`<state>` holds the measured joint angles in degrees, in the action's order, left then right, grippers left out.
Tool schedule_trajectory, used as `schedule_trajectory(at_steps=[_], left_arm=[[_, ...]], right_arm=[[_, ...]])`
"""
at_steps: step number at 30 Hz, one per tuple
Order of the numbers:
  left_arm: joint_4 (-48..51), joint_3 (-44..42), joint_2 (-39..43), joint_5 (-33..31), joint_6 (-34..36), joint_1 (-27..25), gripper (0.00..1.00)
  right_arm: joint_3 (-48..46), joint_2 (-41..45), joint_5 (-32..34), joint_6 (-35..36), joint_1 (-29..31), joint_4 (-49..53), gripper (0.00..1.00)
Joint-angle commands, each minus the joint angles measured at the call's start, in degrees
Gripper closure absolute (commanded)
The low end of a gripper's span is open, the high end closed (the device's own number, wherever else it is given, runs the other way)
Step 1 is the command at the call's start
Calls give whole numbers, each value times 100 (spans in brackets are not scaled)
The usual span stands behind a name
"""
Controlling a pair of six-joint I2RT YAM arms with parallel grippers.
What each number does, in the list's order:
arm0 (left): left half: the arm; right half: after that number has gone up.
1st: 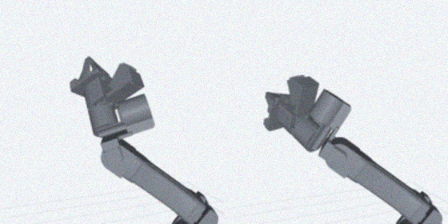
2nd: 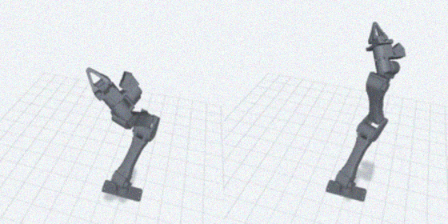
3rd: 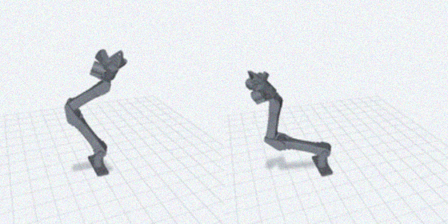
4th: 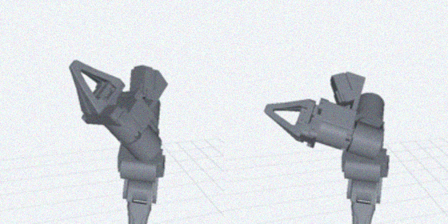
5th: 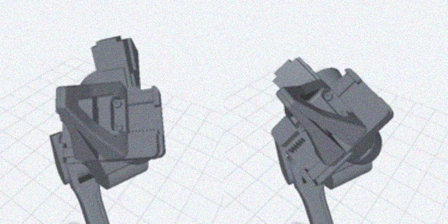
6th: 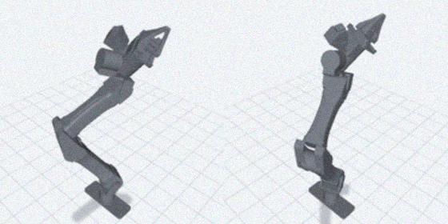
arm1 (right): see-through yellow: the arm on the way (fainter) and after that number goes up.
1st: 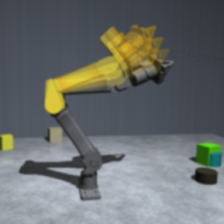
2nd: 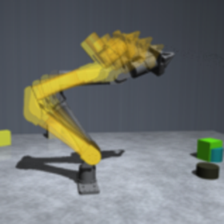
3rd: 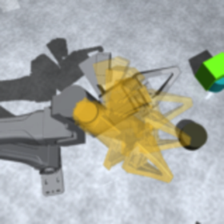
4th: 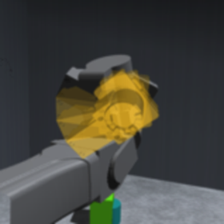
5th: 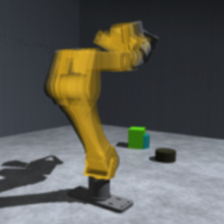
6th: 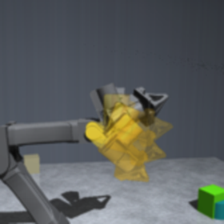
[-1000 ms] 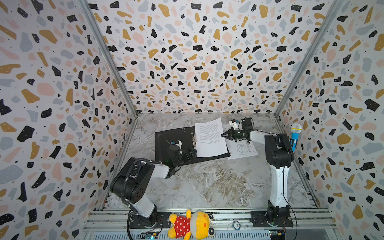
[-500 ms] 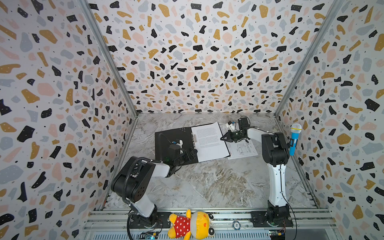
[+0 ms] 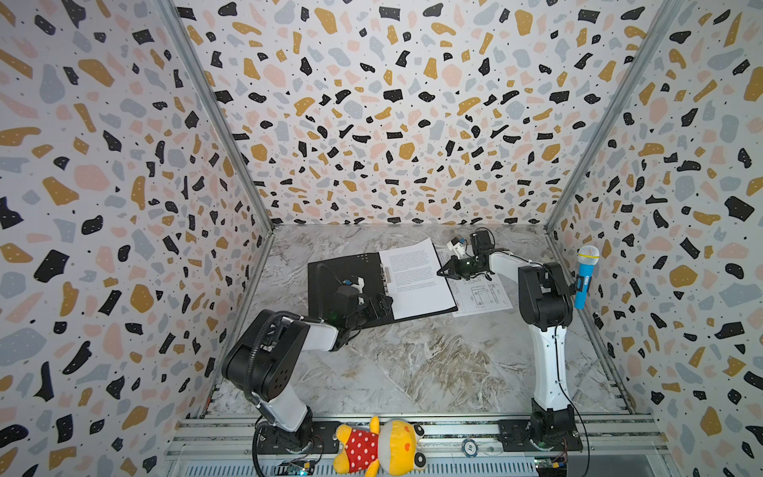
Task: Put the files into the folder
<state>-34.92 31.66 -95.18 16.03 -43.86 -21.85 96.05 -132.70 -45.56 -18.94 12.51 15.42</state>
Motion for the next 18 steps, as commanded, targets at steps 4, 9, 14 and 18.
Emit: schedule_trajectory(at_steps=[4, 9, 14, 18], left_arm=[[328, -10, -115, 18, 78, 31, 0], [302, -35, -107, 7, 60, 31, 0], [310, -55, -89, 3, 78, 31, 0], [301, -55, -97, 0, 70, 29, 0]], right_arm=[[-23, 122, 48, 92, 41, 126, 100], [-128, 172, 68, -1, 41, 29, 100], [-83, 187, 114, -7, 43, 34, 100], [-80, 226, 172, 36, 36, 71, 98]])
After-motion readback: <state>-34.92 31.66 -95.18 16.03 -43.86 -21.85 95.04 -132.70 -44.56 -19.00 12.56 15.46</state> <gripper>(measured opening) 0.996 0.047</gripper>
